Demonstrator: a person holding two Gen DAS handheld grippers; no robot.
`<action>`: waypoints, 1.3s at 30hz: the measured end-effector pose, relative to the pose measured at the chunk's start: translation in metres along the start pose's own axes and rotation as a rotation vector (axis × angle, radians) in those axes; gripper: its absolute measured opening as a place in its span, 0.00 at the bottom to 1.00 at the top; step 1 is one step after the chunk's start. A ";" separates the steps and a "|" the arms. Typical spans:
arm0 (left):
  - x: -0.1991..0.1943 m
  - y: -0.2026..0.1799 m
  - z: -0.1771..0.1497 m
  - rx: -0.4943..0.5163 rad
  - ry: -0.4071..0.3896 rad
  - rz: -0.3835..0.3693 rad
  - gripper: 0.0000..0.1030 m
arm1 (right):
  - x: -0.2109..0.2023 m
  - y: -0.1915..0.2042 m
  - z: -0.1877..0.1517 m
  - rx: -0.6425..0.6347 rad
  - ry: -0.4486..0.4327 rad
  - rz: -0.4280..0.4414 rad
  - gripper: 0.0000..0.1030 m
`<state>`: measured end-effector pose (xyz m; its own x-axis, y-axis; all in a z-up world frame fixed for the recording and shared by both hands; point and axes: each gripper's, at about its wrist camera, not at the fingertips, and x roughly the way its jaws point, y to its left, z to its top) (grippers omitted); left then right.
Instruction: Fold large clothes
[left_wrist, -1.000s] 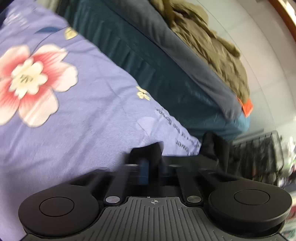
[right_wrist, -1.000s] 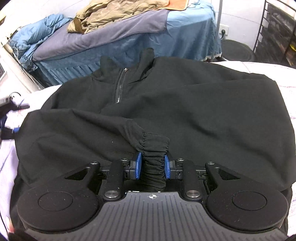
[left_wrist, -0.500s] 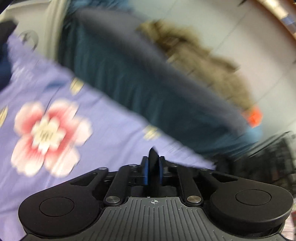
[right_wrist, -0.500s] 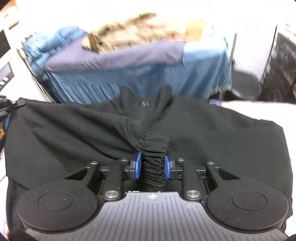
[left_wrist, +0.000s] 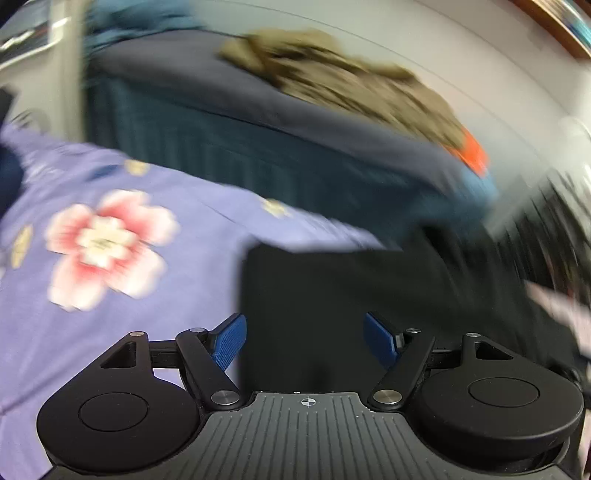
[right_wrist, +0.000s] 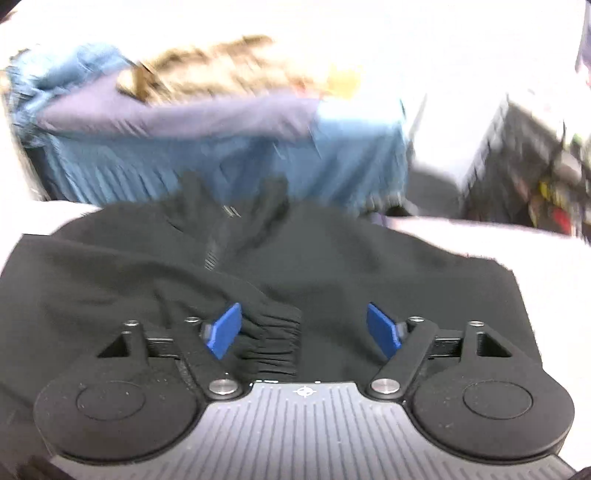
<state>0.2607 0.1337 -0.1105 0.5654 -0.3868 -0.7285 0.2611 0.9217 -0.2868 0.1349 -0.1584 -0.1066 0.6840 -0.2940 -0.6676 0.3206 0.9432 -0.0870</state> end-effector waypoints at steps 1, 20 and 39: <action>0.002 -0.013 -0.012 0.040 0.011 -0.016 1.00 | -0.009 0.006 -0.007 -0.027 -0.031 0.015 0.87; 0.072 -0.051 -0.075 0.266 0.155 0.067 1.00 | 0.000 0.014 -0.061 0.078 0.290 0.157 0.96; -0.041 -0.078 -0.131 0.272 0.191 0.086 1.00 | -0.152 -0.036 -0.195 0.169 0.346 0.063 0.99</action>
<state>0.1146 0.0815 -0.1398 0.4444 -0.2720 -0.8535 0.4327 0.8994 -0.0614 -0.1088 -0.1179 -0.1462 0.4537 -0.1393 -0.8802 0.4077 0.9108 0.0660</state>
